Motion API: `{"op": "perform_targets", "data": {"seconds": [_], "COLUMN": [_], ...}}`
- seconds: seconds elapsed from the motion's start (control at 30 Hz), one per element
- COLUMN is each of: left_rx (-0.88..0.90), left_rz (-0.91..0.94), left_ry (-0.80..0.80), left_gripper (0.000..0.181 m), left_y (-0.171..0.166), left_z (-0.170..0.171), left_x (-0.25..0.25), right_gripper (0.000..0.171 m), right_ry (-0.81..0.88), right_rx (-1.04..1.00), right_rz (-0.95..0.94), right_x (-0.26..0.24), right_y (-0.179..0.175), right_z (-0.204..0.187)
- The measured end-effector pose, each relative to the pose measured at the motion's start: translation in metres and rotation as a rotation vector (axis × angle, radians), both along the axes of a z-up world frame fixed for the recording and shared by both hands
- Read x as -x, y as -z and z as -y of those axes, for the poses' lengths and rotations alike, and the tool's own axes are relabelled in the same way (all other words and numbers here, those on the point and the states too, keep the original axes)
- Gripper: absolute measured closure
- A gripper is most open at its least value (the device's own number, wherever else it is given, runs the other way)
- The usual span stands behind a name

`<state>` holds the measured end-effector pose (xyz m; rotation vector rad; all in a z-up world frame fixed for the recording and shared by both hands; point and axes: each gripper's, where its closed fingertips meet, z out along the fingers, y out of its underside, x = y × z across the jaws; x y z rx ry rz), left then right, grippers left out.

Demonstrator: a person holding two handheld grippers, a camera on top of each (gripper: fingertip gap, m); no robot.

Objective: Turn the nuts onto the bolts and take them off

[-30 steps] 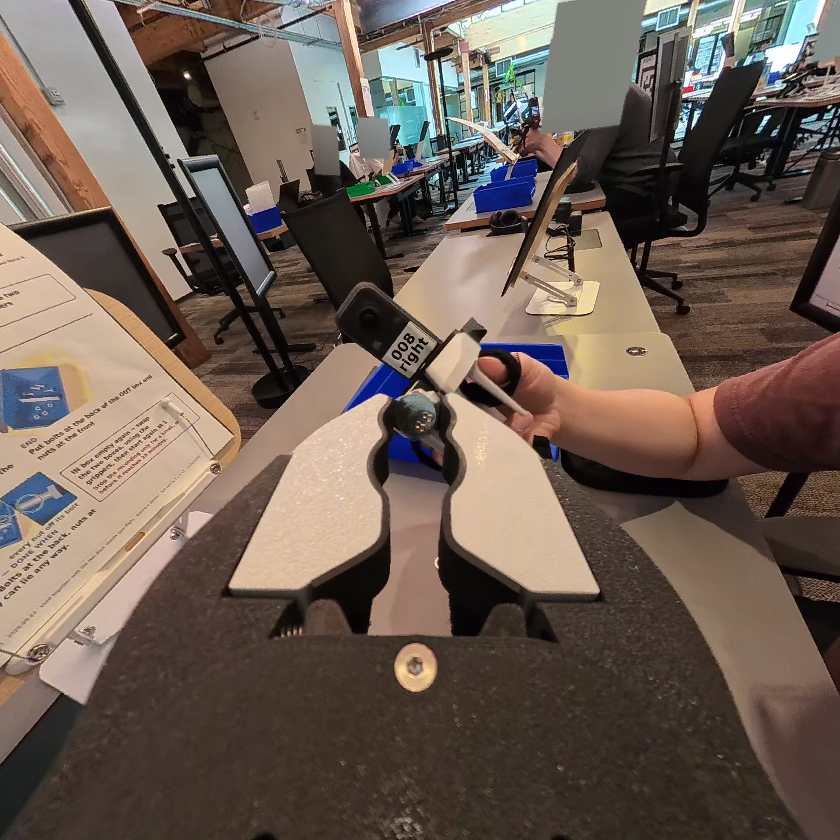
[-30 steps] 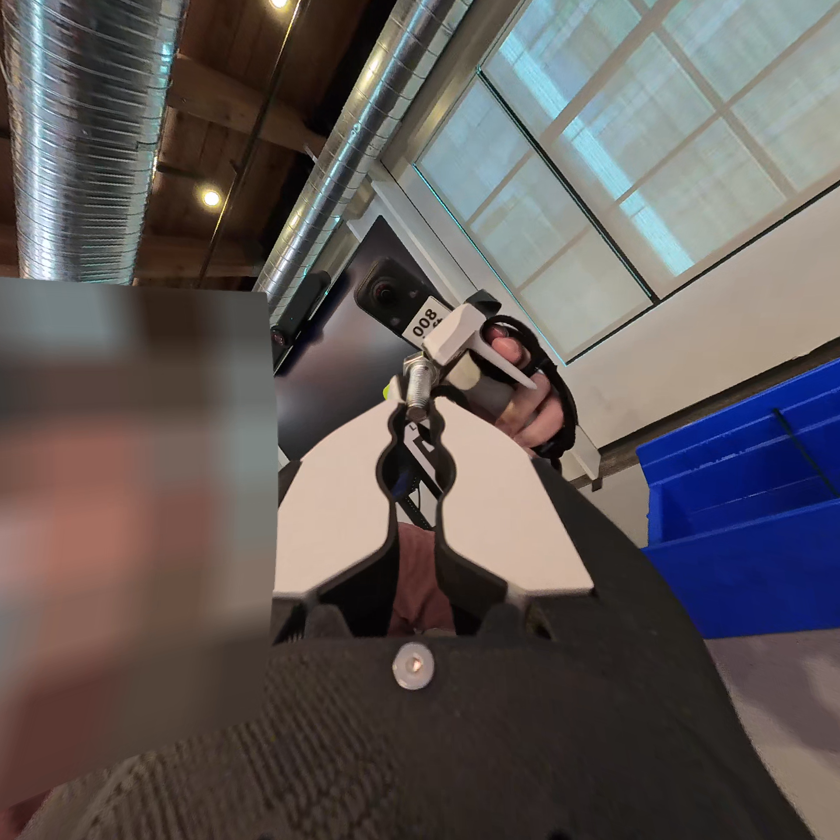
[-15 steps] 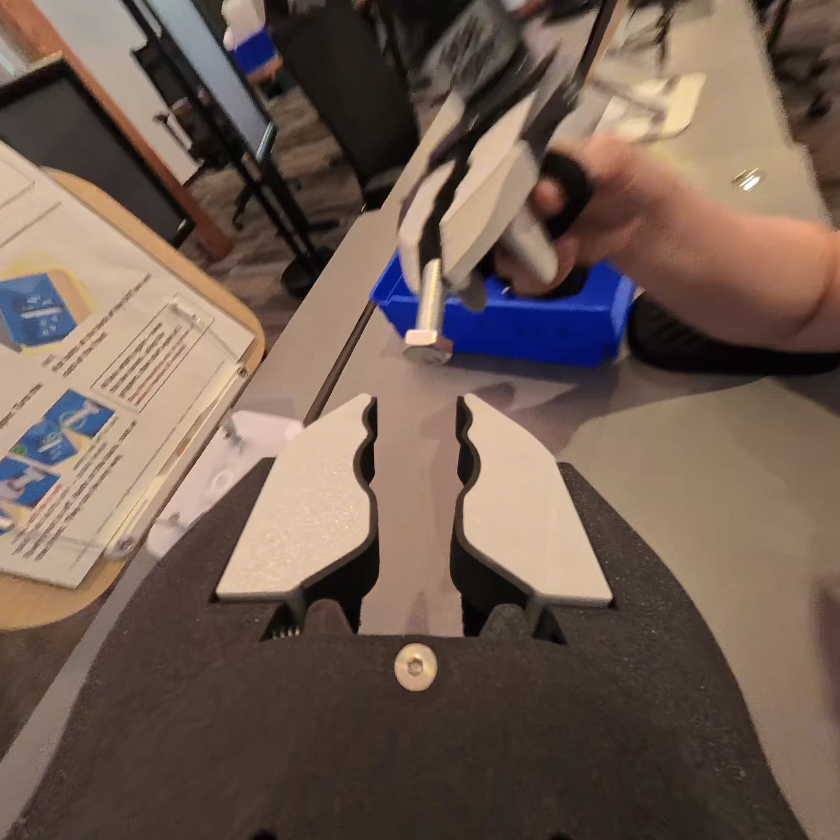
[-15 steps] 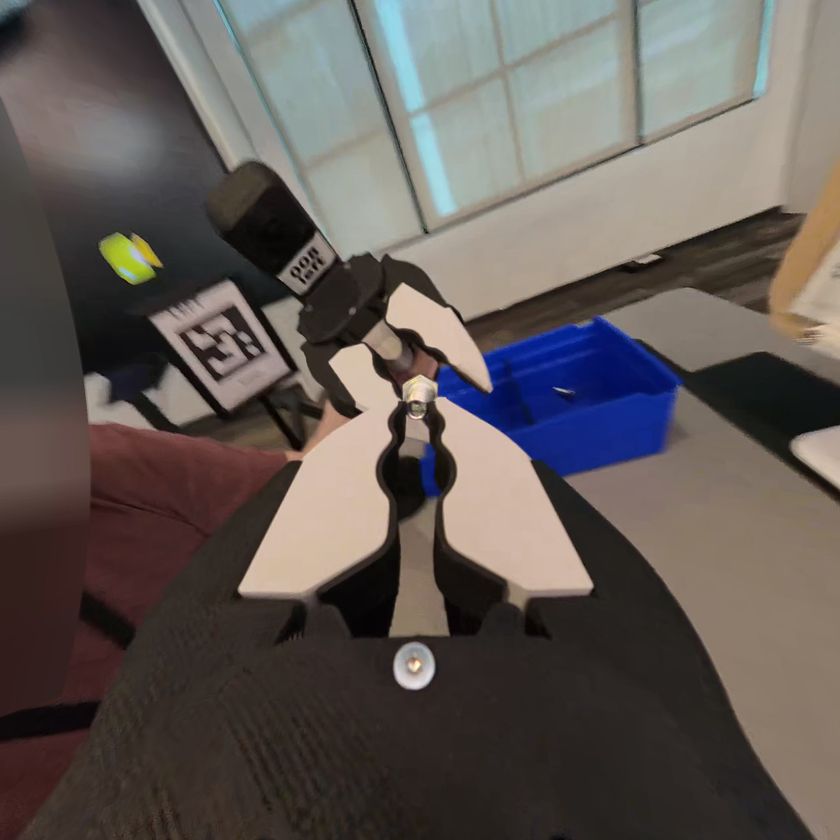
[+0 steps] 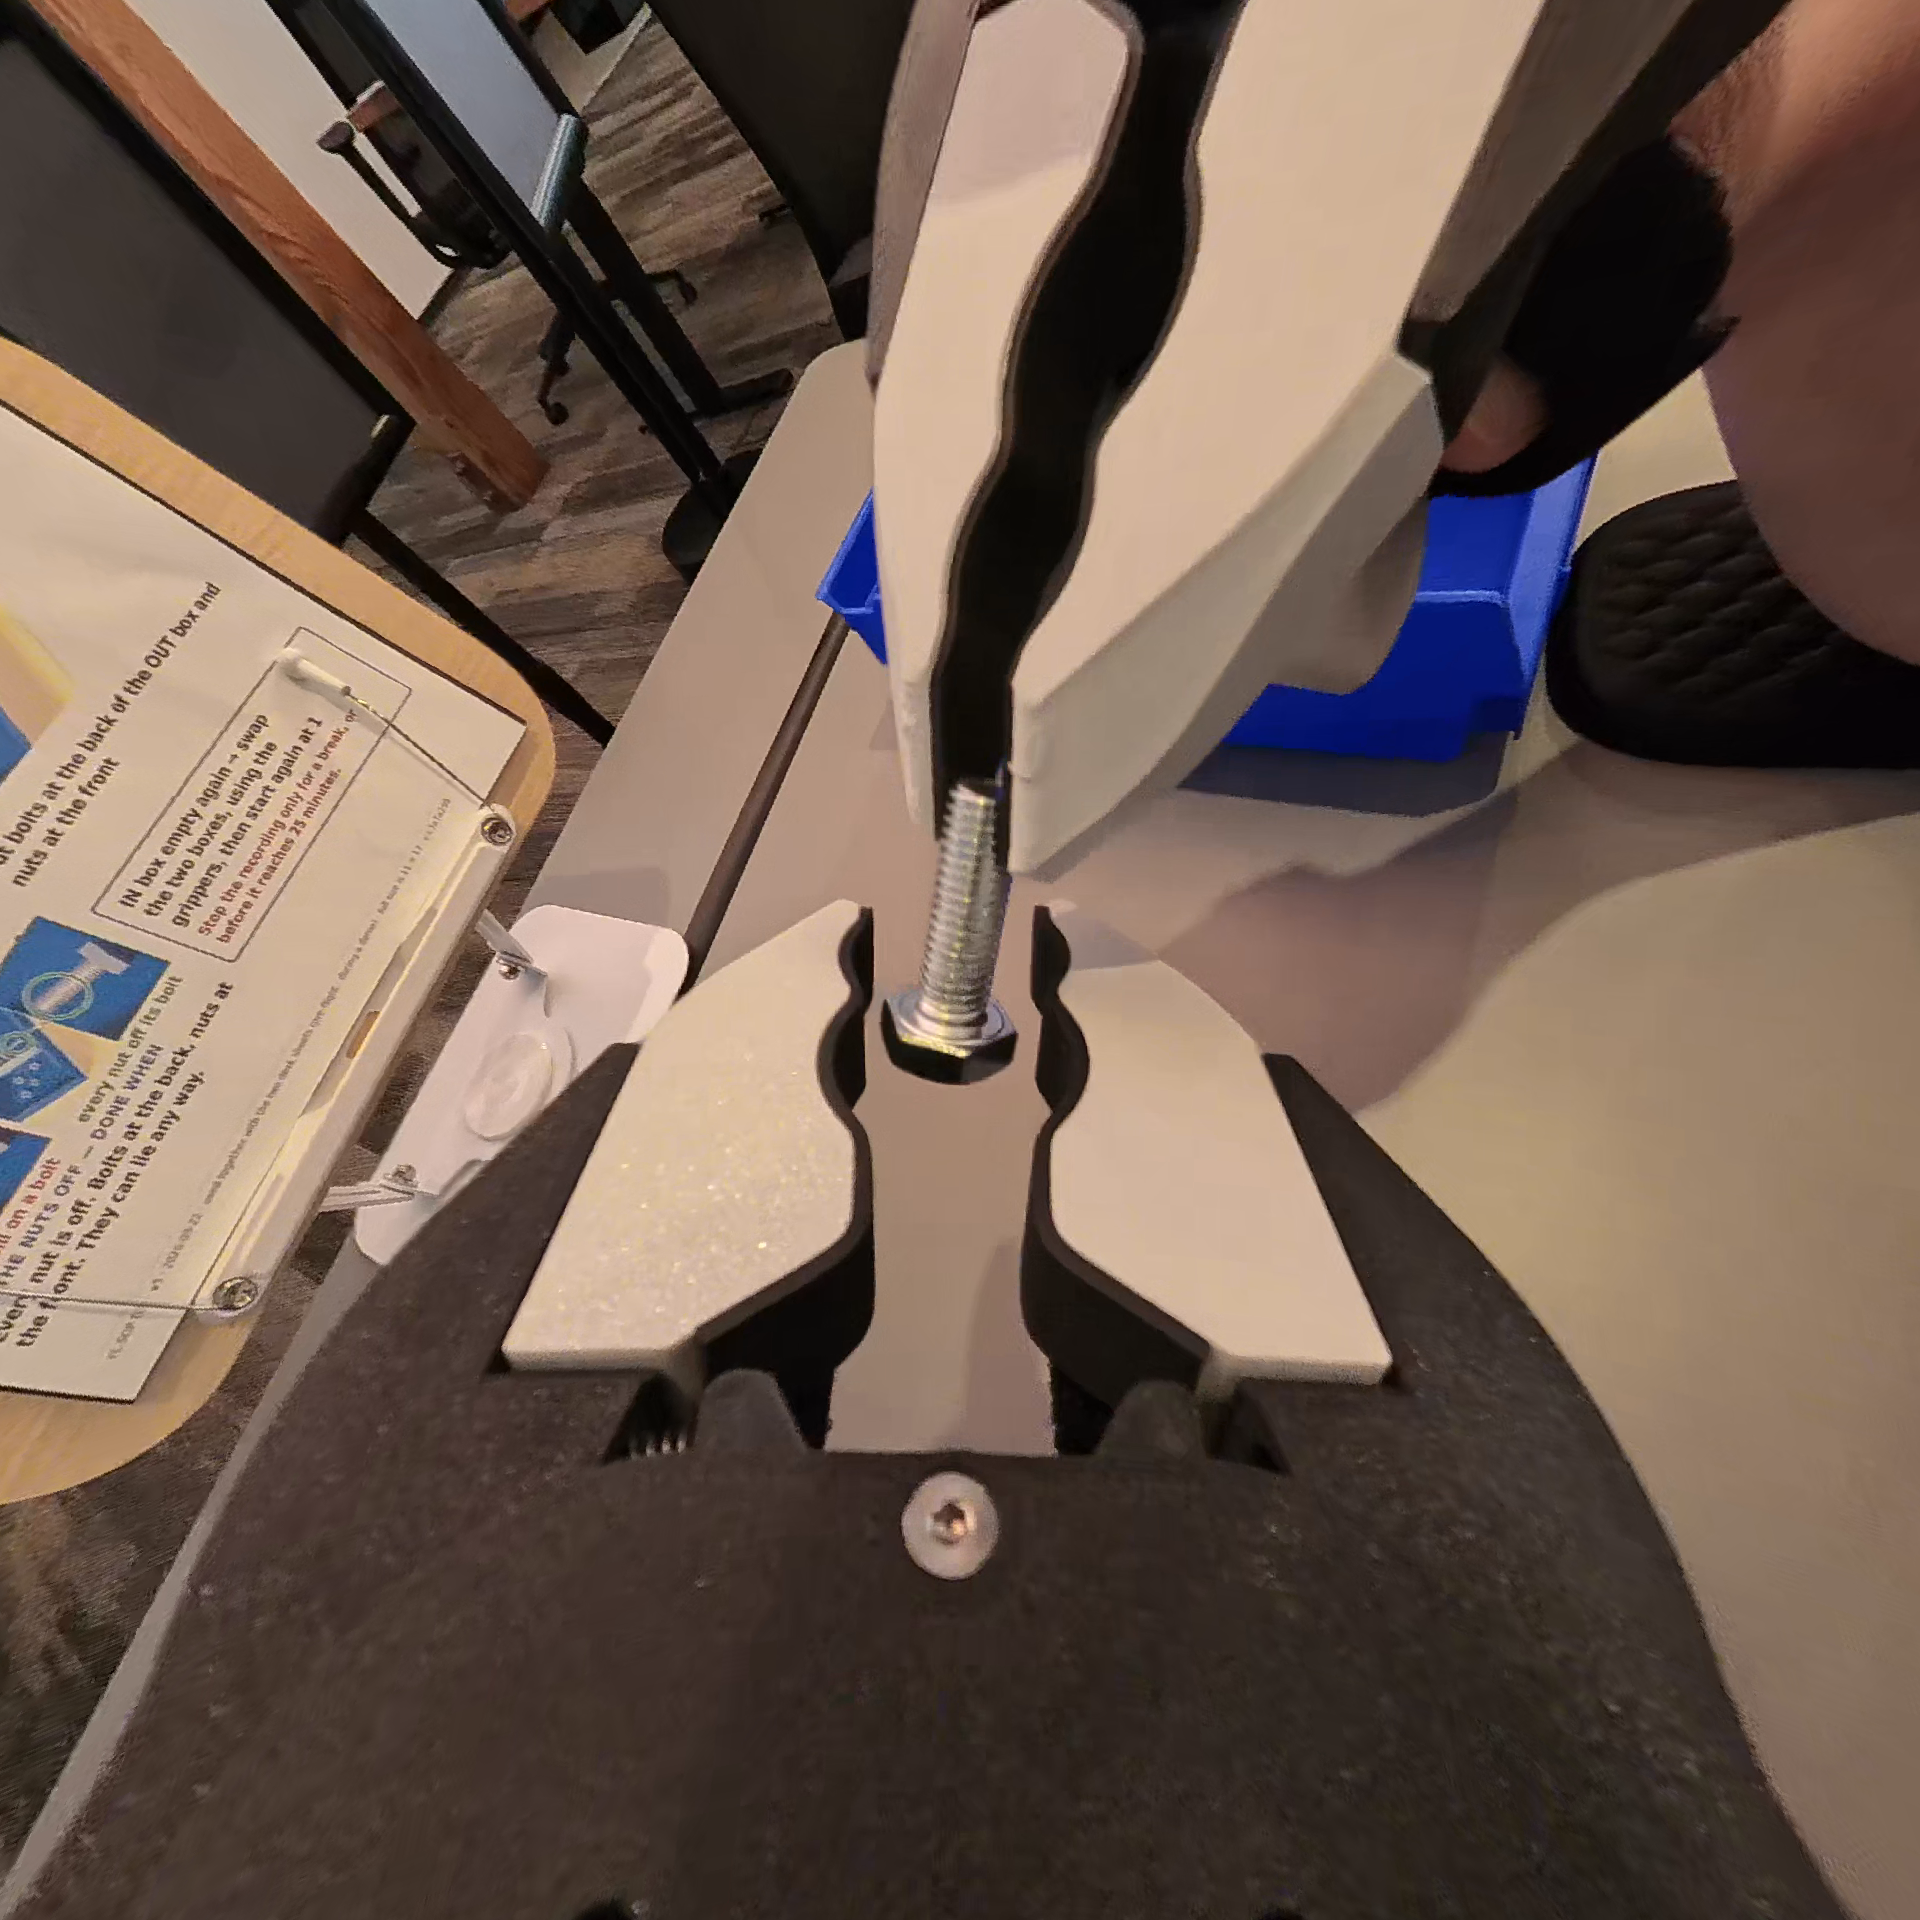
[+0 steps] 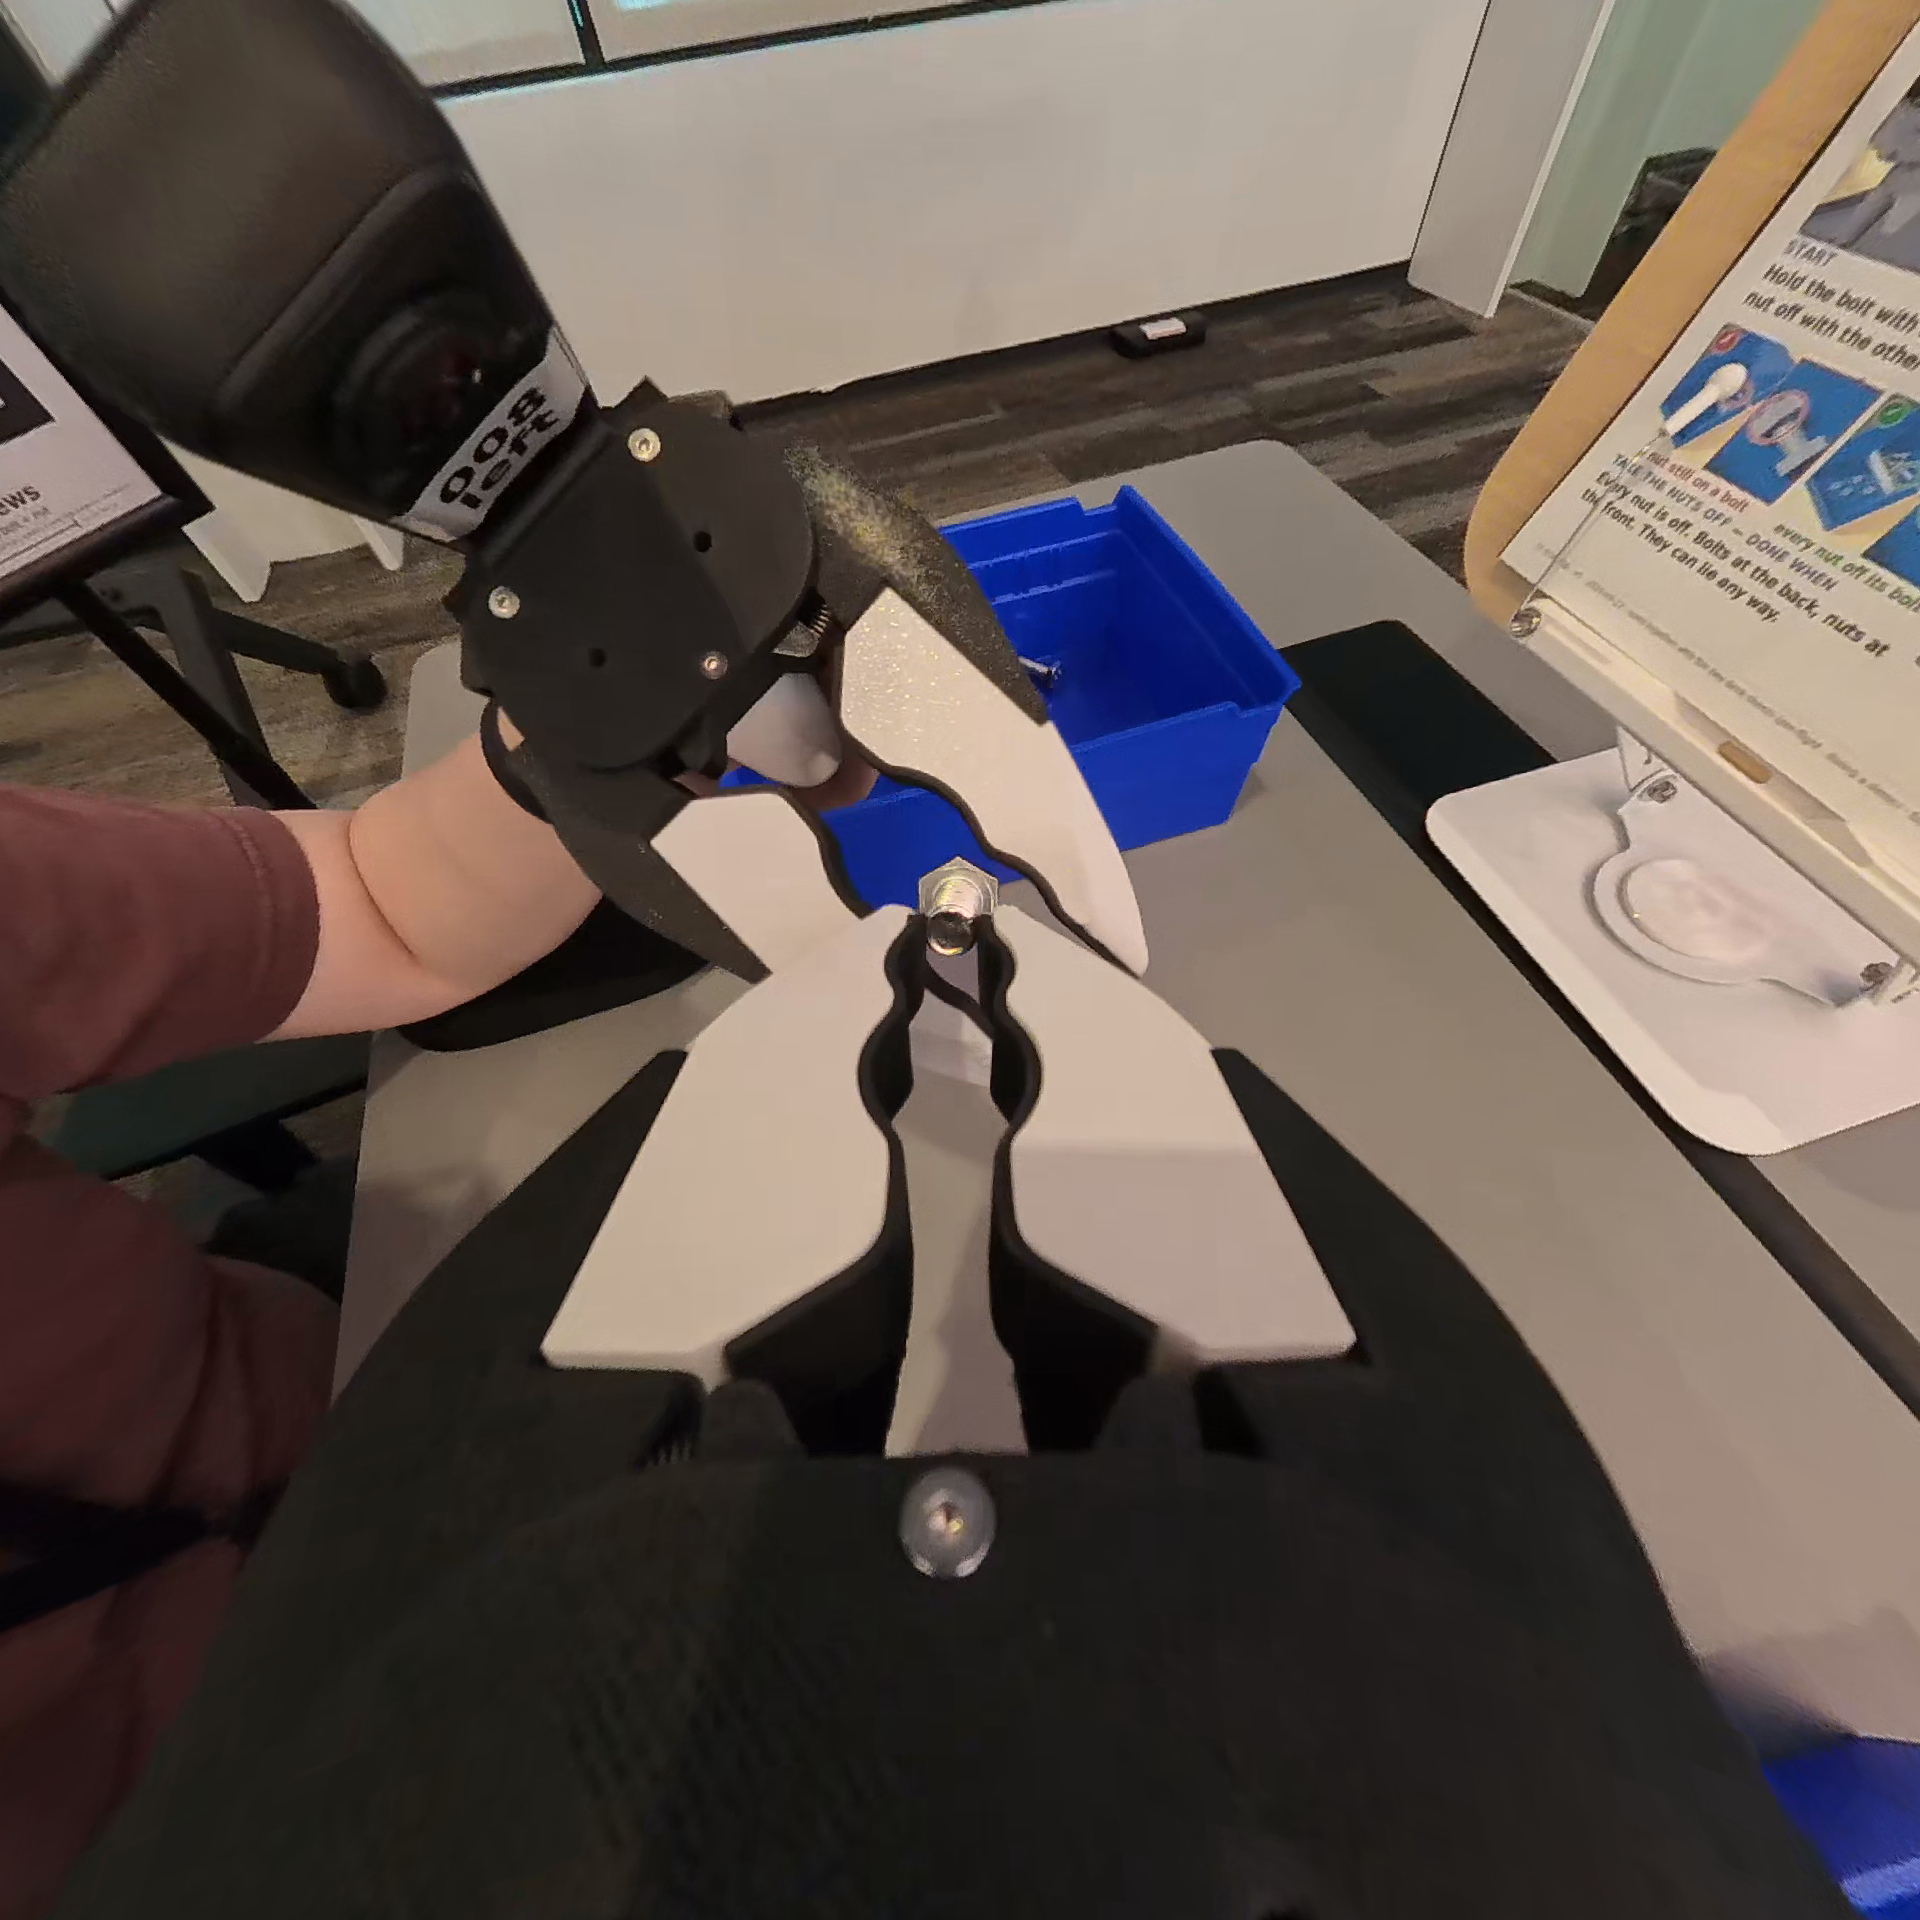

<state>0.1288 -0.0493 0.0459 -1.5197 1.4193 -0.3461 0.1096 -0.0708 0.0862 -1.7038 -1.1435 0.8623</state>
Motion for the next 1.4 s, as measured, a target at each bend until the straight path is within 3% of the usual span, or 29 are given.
{"op": "perform_targets", "data": {"seconds": [0.6,0.77,1.13,1.27,1.4], "left_rx": [-0.022,-0.023,-0.05,-0.041,-0.002], "left_rz": [-0.013,-0.014,-0.014,0.004,0.065], "left_ry": [0.018,0.024,0.004,0.002,-0.009], "left_gripper": [0.16,0.176,0.177,0.178,0.178], "left_y": [-0.001,0.0,-0.002,-0.005,-0.012], "left_z": [0.007,0.008,0.005,0.002,-0.006], "left_x": [-0.003,-0.003,-0.003,-0.001,0.01], "right_gripper": [0.161,0.161,0.161,0.148,0.145], "right_ry": [0.018,0.019,0.035,0.044,0.053], "right_rx": [-0.01,-0.016,-0.037,-0.077,-0.095], "right_rz": [0.075,0.079,0.069,-0.012,-0.015], "right_x": [-0.001,-0.001,0.001,-0.004,-0.026], "right_y": [0.01,0.009,0.007,-0.011,-0.019], "right_z": [-0.002,0.0,-0.001,-0.002,-0.004]}}
